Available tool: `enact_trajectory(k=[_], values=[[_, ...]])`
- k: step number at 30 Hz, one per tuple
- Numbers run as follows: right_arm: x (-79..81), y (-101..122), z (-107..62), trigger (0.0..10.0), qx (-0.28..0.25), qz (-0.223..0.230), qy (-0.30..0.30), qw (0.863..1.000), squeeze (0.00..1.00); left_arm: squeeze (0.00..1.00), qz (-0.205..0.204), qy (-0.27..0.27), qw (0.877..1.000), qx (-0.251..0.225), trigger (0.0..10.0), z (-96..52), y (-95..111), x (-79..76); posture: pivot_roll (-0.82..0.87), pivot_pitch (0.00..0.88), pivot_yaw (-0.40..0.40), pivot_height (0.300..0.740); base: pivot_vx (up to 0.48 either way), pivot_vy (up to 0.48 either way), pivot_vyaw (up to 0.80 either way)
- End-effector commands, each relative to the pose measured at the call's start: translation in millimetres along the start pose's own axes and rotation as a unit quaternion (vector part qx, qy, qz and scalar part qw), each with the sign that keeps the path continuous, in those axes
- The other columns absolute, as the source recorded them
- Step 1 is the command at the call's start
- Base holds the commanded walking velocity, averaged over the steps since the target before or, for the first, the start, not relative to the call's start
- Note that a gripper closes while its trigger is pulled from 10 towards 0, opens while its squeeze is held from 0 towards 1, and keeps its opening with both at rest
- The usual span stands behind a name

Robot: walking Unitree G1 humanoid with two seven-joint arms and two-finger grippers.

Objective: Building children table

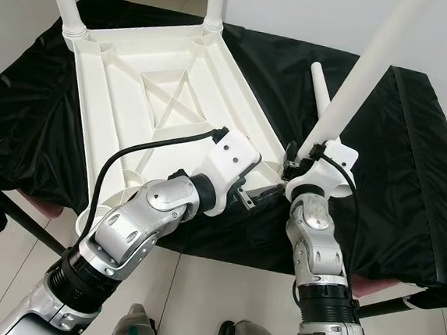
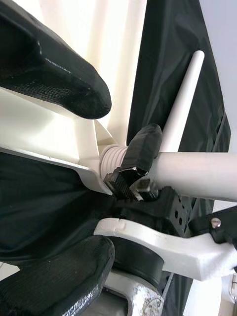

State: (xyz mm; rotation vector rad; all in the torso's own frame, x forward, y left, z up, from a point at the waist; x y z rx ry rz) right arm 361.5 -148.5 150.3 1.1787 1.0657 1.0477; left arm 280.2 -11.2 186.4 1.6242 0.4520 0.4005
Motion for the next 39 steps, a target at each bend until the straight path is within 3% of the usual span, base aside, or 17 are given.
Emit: enact_trajectory(k=[1,4,8,9,12,14,17,20,25,30,31,33,34,36,37,39], values=[[-9.0,-1.8,1.4,10.0,-0.005,0.002,-0.006,1.0,1.0,0.0,0.003,-0.036,0.999,0.008,10.0,-0.6,-3.4,-8.5,-0.04,0.018,-0.04,0.74,0.0,0.0,0.0],[-12.3,1.9,3.4,10.0,-0.017,0.001,-0.005,1.0,1.0,0.0,0.003,-0.035,0.999,0.008,10.0,-0.8,-3.5,-8.2,-0.04,0.019,-0.039,0.74,0.0,0.0,0.0],[-12.2,13.4,13.6,10.0,-0.042,0.014,0.053,0.998,1.0,0.0,0.004,-0.031,0.999,0.008,10.0,-1.4,-3.7,-6.5,-0.04,0.026,-0.04,0.74,0.0,0.0,0.0],[-9.5,16.6,15.6,10.0,-0.048,0.017,0.08,0.996,0.0,0.0,0.004,-0.03,0.999,0.008,10.0,-1.6,-3.7,-6.1,-0.04,0.028,-0.04,0.74,0.0,0.0,0.0],[-3.0,18.2,16.6,10.0,-0.048,0.024,0.125,0.991,0.0,0.0,0.003,-0.029,1.0,0.008,10.0,-1.8,-3.6,-5.8,-0.04,0.033,-0.04,0.74,0.0,0.0,0.0],[7.0,18.0,16.2,10.0,-0.047,0.015,0.195,0.98,0.0,0.0,0.002,-0.026,1.0,0.006,10.0,-1.9,-2.9,-5.1,-0.04,0.04,-0.042,0.74,0.0,0.0,0.0],[9.5,17.0,16.0,10.0,-0.046,0.005,0.219,0.975,0.0,0.0,0.002,-0.025,1.0,0.006,10.0,-2.1,-2.8,-4.9,-0.04,0.04,-0.042,0.74,0.0,0.0,0.0],[12.2,12.0,14.8,10.0,-0.043,-0.031,0.297,0.954,0.0,0.0,0.001,-0.023,1.0,0.005,10.0,-2.8,-2.4,-4.5,-0.03,0.046,-0.041,0.74,0.0,0.0,0.0],[9.4,-2.3,14.1,10.0,-0.02,-0.044,0.352,0.935,0.0,0.0,0.0,-0.022,1.0,0.005,10.0,-3.5,-2.8,-4.3,-0.03,0.042,-0.038,0.74,0.0,0.0,0.0],[2.8,-3.6,21.5,10.0,-0.032,-0.053,0.353,0.933,0.0,0.0,-0.002,-0.022,1.0,0.006,10.0,-4.2,-4.4,-4.2,-0.04,0.03,-0.031,0.74,0.0,0.0,0.0],[3.1,-3.0,22.8,8.8,-0.036,-0.06,0.359,0.931,0.0,0.0,-0.002,-0.024,1.0,0.007,10.0,-3.9,-5.1,-4.5,-0.04,0.03,-0.031,0.74,0.0,0.0,0.0],[3.6,-2.6,23.3,8.9,-0.038,-0.063,0.366,0.928,0.0,0.0,-0.002,-0.025,1.0,0.008,10.0,-3.6,-5.5,-4.8,-0.04,0.03,-0.031,0.74,0.0,0.0,0.0],[4.2,-3.4,25.6,1.9,-0.036,-0.065,0.378,0.923,0.0,0.0,0.002,-0.03,1.0,0.01,10.0,-2.9,-5.2,-5.0,-0.04,0.025,-0.026,0.74,0.0,0.0,0.0],[4.2,-3.4,25.6,1.9,-0.036,-0.065,0.378,0.923,0.0,0.0,0.002,-0.03,1.0,0.01,10.0,-2.9,-5.2,-5.0,-0.04,0.025,-0.026,0.74,0.0,0.0,0.0],[4.0,-5.0,26.6,0.0,-0.034,-0.068,0.383,0.921,0.0,0.0,0.005,-0.031,0.999,0.011,10.0,-3.0,-4.7,-4.6,-0.03,0.019,-0.025,0.74,0.0,0.0,0.0],[4.0,-5.4,26.5,0.0,-0.033,-0.067,0.384,0.92,0.0,0.0,0.006,-0.031,0.999,0.011,10.0,-3.2,-4.6,-4.4,-0.03,0.019,-0.025,0.74,0.0,0.0,0.0]])
Point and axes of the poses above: a point about 5 cm out from each wrist's last joint towards the gripper, its own z axis pointing out of the wrist towards the gripper, its own y axis along the axis of the wrist's last joint, x = y × z, the point moved 5 cm from there along z, pointing out of the wrist towards the gripper, and after that the axes turned 8 degrees about -z, right-handed, at the moved point
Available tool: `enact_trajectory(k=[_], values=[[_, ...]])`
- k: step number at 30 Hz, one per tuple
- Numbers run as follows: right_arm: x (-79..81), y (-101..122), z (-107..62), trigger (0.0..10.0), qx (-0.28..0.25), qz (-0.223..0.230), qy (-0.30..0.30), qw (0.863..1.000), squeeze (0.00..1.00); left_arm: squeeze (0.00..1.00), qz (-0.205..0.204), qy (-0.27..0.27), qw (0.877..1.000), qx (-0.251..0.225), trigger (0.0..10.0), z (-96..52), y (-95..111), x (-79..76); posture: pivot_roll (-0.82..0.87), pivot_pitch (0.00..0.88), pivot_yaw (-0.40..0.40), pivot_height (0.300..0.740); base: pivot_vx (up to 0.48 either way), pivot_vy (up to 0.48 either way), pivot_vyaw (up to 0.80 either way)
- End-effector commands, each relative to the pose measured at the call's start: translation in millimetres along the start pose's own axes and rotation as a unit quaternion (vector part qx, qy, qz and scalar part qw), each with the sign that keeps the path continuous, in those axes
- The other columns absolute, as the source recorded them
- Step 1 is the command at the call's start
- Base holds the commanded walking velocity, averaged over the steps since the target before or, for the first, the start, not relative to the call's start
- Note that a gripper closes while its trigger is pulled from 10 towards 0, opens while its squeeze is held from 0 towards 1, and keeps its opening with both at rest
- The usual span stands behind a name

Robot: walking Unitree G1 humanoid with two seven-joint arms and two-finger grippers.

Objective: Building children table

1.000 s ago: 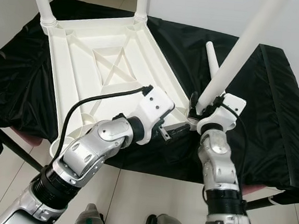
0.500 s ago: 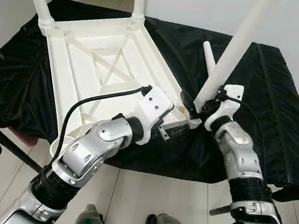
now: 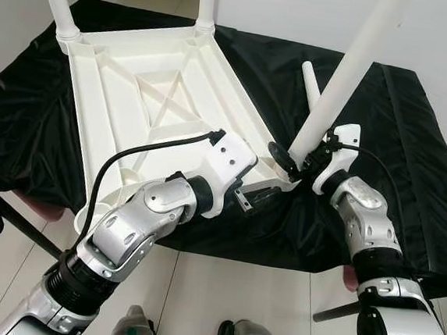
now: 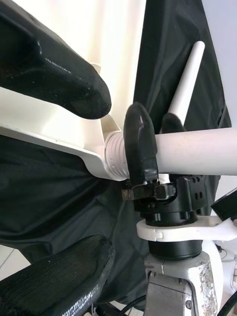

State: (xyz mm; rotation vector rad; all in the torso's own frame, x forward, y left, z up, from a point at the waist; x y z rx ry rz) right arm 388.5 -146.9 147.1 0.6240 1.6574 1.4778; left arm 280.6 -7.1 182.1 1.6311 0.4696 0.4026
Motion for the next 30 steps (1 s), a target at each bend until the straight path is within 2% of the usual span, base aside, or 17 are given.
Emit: enact_trajectory(k=[1,9,12,13,14,15,22,26,29,30], values=[[0.2,-0.8,-1.8,0.0,0.0,-0.003,0.011,1.0,0.0,0.0,0.01,-0.037,0.999,0.006,10.0,-0.7,-0.3,-6.9,-0.03,0.018,-0.027,0.74,0.0,0.0,0.0],[6.0,-2.8,-3.0,0.0,-0.014,-0.001,0.014,1.0,0.0,0.0,0.007,-0.037,0.999,0.008,10.0,-2.1,-1.9,-8.4,-0.03,0.02,-0.032,0.74,0.0,0.0,0.0],[6.3,-2.9,-3.1,0.0,-0.021,0.013,0.009,1.0,0.0,0.0,0.008,-0.037,0.999,0.008,10.0,-1.8,-2.2,-8.6,-0.03,0.021,-0.033,0.74,0.0,0.0,0.0],[6.0,-3.5,-2.7,3.7,-0.018,0.015,-0.003,1.0,0.0,0.0,0.008,-0.037,0.999,0.009,10.0,-1.6,-2.3,-8.5,-0.04,0.02,-0.035,0.74,0.0,0.0,0.0],[6.0,-3.5,-2.7,3.7,-0.018,0.015,-0.003,1.0,0.0,0.0,0.008,-0.037,0.999,0.009,10.0,-1.6,-2.3,-8.5,-0.04,0.02,-0.035,0.74,0.0,0.0,0.0],[6.2,-3.6,-2.4,10.0,-0.014,0.018,-0.022,0.999,0.0,0.0,0.01,-0.038,0.999,0.01,10.0,-1.3,-2.3,-8.7,-0.04,0.02,-0.036,0.74,0.0,0.0,0.0],[9.3,-7.1,-5.0,10.0,-0.002,0.019,-0.069,0.997,0.0,0.0,0.009,-0.042,0.999,0.011,10.0,-1.4,-4.5,-11.6,-0.05,0.013,-0.031,0.74,0.0,0.0,0.0],[9.3,-7.4,-5.2,10.0,-0.001,0.017,-0.073,0.997,0.0,0.0,0.009,-0.043,0.999,0.011,10.0,-1.3,-4.5,-11.6,-0.05,0.013,-0.031,0.74,0.0,0.0,0.0],[6.5,-4.3,-11.6,10.0,-0.003,0.03,-0.161,0.987,0.0,0.0,0.011,-0.044,0.999,0.01,10.0,0.6,-2.6,-7.1,-0.07,0.0,-0.012,0.74,0.0,0.0,0.0],[6.5,-4.3,-11.6,10.0,-0.003,0.03,-0.161,0.987,0.0,0.0,0.011,-0.044,0.999,0.01,10.0,0.6,-2.6,-7.1,-0.07,0.0,-0.012,0.74,0.0,0.0,0.0]])
Point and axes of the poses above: a point about 5 cm out from each wrist's last joint towards the gripper, its own z axis pointing out of the wrist towards the gripper, its own y axis along the axis of the wrist's last joint, x = y × z, the point moved 5 cm from there along z, pointing out of the wrist towards the gripper, and after that the axes turned 8 degrees about -z, right-handed, at the moved point
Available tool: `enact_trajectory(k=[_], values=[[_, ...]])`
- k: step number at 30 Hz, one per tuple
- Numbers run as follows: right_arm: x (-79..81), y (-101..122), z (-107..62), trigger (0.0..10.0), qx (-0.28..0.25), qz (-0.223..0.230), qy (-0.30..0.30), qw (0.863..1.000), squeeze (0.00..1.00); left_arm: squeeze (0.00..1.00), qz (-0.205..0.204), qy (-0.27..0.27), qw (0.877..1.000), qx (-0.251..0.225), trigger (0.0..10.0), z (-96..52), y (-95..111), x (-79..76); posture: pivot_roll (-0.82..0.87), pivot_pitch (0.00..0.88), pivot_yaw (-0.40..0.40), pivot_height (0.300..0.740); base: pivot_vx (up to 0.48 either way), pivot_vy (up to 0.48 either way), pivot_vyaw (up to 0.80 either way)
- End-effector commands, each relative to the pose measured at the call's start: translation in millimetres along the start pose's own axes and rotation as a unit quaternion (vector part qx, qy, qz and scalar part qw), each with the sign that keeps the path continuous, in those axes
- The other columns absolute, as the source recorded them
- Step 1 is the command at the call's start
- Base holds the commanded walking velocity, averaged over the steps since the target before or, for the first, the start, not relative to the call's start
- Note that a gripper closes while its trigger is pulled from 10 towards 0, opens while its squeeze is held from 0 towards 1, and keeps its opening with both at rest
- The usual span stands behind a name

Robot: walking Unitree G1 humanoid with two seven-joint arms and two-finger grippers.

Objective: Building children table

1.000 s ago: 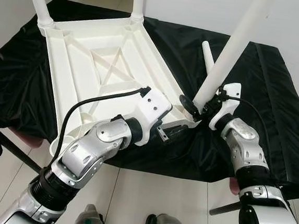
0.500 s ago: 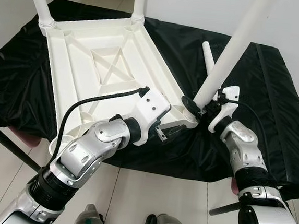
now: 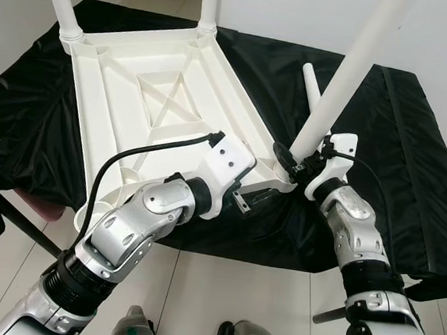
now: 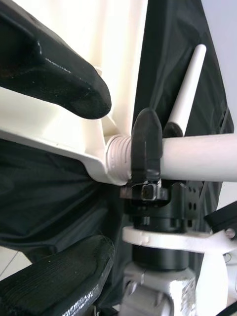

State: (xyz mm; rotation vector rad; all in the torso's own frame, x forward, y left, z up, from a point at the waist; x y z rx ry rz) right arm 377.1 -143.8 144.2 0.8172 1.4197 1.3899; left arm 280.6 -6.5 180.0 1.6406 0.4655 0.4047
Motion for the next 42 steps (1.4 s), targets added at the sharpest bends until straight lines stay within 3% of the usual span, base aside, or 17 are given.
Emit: enact_trajectory(k=[1,3,6,9,13,16,18,24,25,31,32,35,38,39,40,41,42], values=[[-8.7,-4.2,-5.4,10.0,0.017,0.003,-0.066,0.998,0.0,0.0,0.01,-0.044,0.999,0.006,10.0,1.3,0.1,-6.4,-0.07,0.0,-0.011,0.74,0.0,0.0,0.0],[-17.1,-8.3,-10.7,10.0,0.037,-0.001,-0.129,0.991,0.0,0.0,0.011,-0.047,0.999,0.006,10.0,1.7,0.5,-6.4,-0.07,0.0,-0.009,0.74,0.0,0.0,0.0],[-20.8,-11.3,-14.3,10.0,0.05,-0.004,-0.161,0.986,0.0,0.0,0.011,-0.048,0.999,0.006,10.0,1.8,0.6,-6.6,-0.07,0.0,-0.009,0.74,0.0,0.0,0.0],[-23.0,-16.1,-27.4,10.0,0.072,-0.003,-0.249,0.966,0.0,0.0,0.01,-0.05,0.999,0.008,10.0,2.0,-0.9,-8.2,-0.07,0.0,-0.015,0.74,0.0,0.0,0.0],[-21.8,-16.2,-29.8,10.0,0.074,-0.004,-0.262,0.962,0.0,0.0,0.01,-0.05,0.999,0.008,10.0,2.1,-1.4,-8.6,-0.07,0.0,-0.019,0.74,0.0,0.0,0.0],[-25.3,-15.1,-39.6,10.0,0.08,-0.013,-0.317,0.945,0.0,0.0,0.008,-0.049,0.999,0.007,10.0,2.2,-2.0,-9.2,-0.06,0.0,-0.028,0.74,0.0,0.0,0.0],[-24.5,-14.7,-40.3,10.0,0.082,-0.011,-0.322,0.943,0.0,0.0,0.007,-0.048,0.999,0.007,10.0,2.1,-2.2,-9.2,-0.06,0.0,-0.031,0.74,0.0,0.0,0.0],[-14.9,-16.5,-32.9,10.0,0.09,-0.004,-0.293,0.952,0.0,0.0,0.005,-0.047,0.999,0.006,10.0,1.2,-3.3,-10.3,-0.06,0.0,-0.033,0.74,0.0,0.0,0.0],[-13.0,-16.2,-30.6,10.0,0.086,0.002,-0.282,0.955,1.0,0.0,0.004,-0.046,0.999,0.006,10.0,1.1,-3.4,-10.2,-0.06,0.0,-0.035,0.74,0.0,0.0,0.0],[-10.1,-13.0,-24.8,10.0,0.072,0.02,-0.248,0.966,1.0,0.0,0.005,-0.044,0.999,0.006,10.0,-0.2,-2.7,-9.0,-0.05,0.0,-0.035,0.74,0.0,0.0,0.0],[-2.5,-10.6,-17.9,10.0,0.065,0.032,-0.205,0.976,1.0,0.0,0.005,-0.044,0.999,0.007,10.0,-0.5,-2.8,-9.0,-0.06,0.0,-0.034,0.74,0.0,0.0,0.0],[3.2,-8.6,-13.4,10.0,0.06,0.041,-0.175,0.982,1.0,0.0,0.005,-0.043,0.999,0.007,10.0,-0.7,-2.8,-9.0,-0.06,0.0,-0.034,0.74,0.0,0.0,0.0],[9.0,6.6,-5.6,10.0,0.024,0.047,-0.106,0.993,1.0,0.0,0.006,-0.044,0.999,0.006,10.0,-0.5,-2.6,-9.6,-0.05,0.0,-0.034,0.74,0.0,0.0,0.0],[6.7,10.4,-4.1,10.0,0.017,0.044,-0.088,0.995,0.65,0.0,0.006,-0.043,0.999,0.006,10.0,-0.4,-2.0,-9.5,-0.05,0.0,-0.035,0.74,0.0,0.0,0.0],[6.7,10.4,-4.1,10.0,0.017,0.044,-0.088,0.995,0.65,0.0,0.006,-0.043,0.999,0.006,10.0,-0.4,-2.0,-9.5,-0.05,0.0,-0.035,0.74,0.0,0.0,0.0],[6.7,12.3,-2.8,10.0,0.012,0.035,-0.056,0.998,0.0,0.0,0.007,-0.04,0.999,0.004,10.0,-0.3,-0.9,-8.6,-0.05,0.005,-0.034,0.74,0.0,0.0,0.0],[6.8,12.1,-2.5,10.0,0.012,0.028,-0.035,0.999,0.0,0.0,0.007,-0.038,0.999,0.003,10.0,-0.4,-0.2,-7.9,-0.05,0.006,-0.032,0.74,0.0,0.0,0.0]])
Point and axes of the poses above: a point about 5 cm out from each wrist's last joint towards the gripper, its own z axis pointing out of the wrist towards the gripper, its own y axis along the axis of the wrist's last joint, x = y × z, the point moved 5 cm from there along z, pointing out of the wrist towards the gripper, and after that the axes turned 8 degrees about -z, right-handed, at the moved point
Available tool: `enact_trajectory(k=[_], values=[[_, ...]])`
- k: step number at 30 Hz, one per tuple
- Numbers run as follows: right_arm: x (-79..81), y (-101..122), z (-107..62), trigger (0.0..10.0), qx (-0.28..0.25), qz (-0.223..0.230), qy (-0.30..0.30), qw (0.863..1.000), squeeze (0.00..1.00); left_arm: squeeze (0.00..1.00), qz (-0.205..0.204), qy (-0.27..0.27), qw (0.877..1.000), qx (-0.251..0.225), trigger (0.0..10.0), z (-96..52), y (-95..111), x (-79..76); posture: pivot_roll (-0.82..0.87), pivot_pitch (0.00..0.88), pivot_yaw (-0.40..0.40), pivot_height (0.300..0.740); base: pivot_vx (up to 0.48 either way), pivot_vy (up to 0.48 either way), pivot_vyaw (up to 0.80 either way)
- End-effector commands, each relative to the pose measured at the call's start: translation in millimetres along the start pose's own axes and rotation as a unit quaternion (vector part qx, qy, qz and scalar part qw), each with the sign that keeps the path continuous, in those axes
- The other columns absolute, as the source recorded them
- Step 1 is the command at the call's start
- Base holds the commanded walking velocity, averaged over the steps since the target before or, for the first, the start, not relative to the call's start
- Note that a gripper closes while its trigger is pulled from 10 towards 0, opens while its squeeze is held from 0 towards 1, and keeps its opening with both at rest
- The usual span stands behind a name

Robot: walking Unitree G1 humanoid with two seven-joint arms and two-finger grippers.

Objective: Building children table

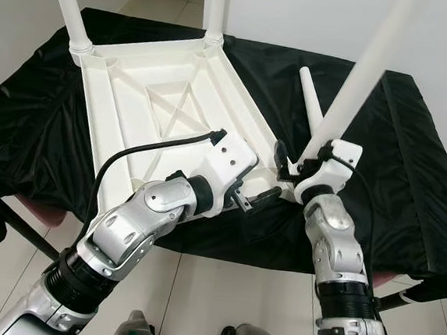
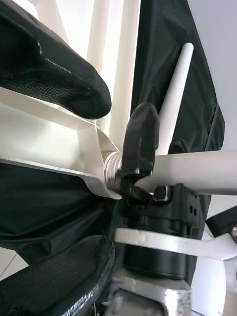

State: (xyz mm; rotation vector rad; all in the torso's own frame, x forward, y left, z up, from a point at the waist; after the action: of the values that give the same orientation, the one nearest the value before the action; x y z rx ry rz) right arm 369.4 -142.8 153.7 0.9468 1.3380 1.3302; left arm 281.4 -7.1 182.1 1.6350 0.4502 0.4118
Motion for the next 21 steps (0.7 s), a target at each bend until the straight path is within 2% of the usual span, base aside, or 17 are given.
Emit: enact_trajectory(k=[1,5,8,15,16,17,18,19,21], values=[[5.5,1.4,2.6,10.0,-0.003,0.005,0.027,1.0,0.0,0.0,0.001,-0.036,0.999,0.007,10.0,-1.0,-2.3,-8.2,-0.05,0.006,-0.032,0.74,0.0,0.0,0.0],[-0.1,-1.1,4.6,10.0,0.001,-0.007,0.058,0.998,0.0,0.0,-0.003,-0.033,0.999,0.005,10.0,-1.1,-1.1,-7.9,-0.05,0.013,-0.033,0.74,0.0,0.0,0.0],[-10.9,-3.3,8.8,10.0,0.008,-0.035,0.1,0.994,0.0,0.0,-0.004,-0.033,0.999,0.004,10.0,-1.7,-0.1,-8.7,-0.04,0.025,-0.028,0.74,0.0,0.0,0.0],[-24.0,-7.1,10.9,10.0,0.019,-0.044,0.129,0.991,0.0,0.0,-0.004,-0.028,1.0,0.003,10.0,-2.3,1.5,-7.0,-0.04,0.031,-0.031,0.74,0.0,0.0,0.0],[-24.9,-7.8,10.8,7.9,0.02,-0.046,0.132,0.99,0.0,0.0,-0.004,-0.027,1.0,0.002,10.0,-2.6,1.6,-6.8,-0.04,0.033,-0.029,0.74,0.0,0.0,0.0],[-25.6,-8.1,10.5,4.9,0.019,-0.05,0.137,0.989,0.0,0.0,-0.004,-0.027,1.0,0.002,10.0,-2.7,1.8,-6.6,-0.04,0.032,-0.03,0.74,0.0,0.0,0.0],[-25.6,-8.1,10.5,4.9,0.019,-0.05,0.137,0.989,0.0,0.0,-0.004,-0.027,1.0,0.002,10.0,-2.7,1.8,-6.6,-0.04,0.032,-0.03,0.74,0.0,0.0,0.0],[-25.8,-9.3,10.0,0.2,0.021,-0.05,0.141,0.989,0.0,0.0,-0.005,-0.026,1.0,0.002,10.0,-2.9,1.8,-6.7,-0.04,0.034,-0.03,0.74,0.0,0.0,0.0],[-25.6,-10.2,9.7,0.0,0.021,-0.048,0.148,0.988,0.0,0.0,-0.005,-0.026,1.0,0.002,10.0,-3.0,1.9,-6.8,-0.04,0.035,-0.029,0.74,0.0,0.0,0.0]])
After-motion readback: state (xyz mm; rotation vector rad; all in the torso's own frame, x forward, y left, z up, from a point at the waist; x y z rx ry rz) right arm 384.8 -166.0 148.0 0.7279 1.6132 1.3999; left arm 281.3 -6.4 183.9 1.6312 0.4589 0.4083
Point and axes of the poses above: a point about 5 cm out from each wrist's last joint towards the gripper, its own z axis pointing out of the wrist towards the gripper, its own y axis along the axis of the wrist's last joint, x = y × z, the point moved 5 cm from there along z, pointing out of the wrist towards the gripper, and after that the axes turned 8 degrees about -z, right-handed, at the moved point
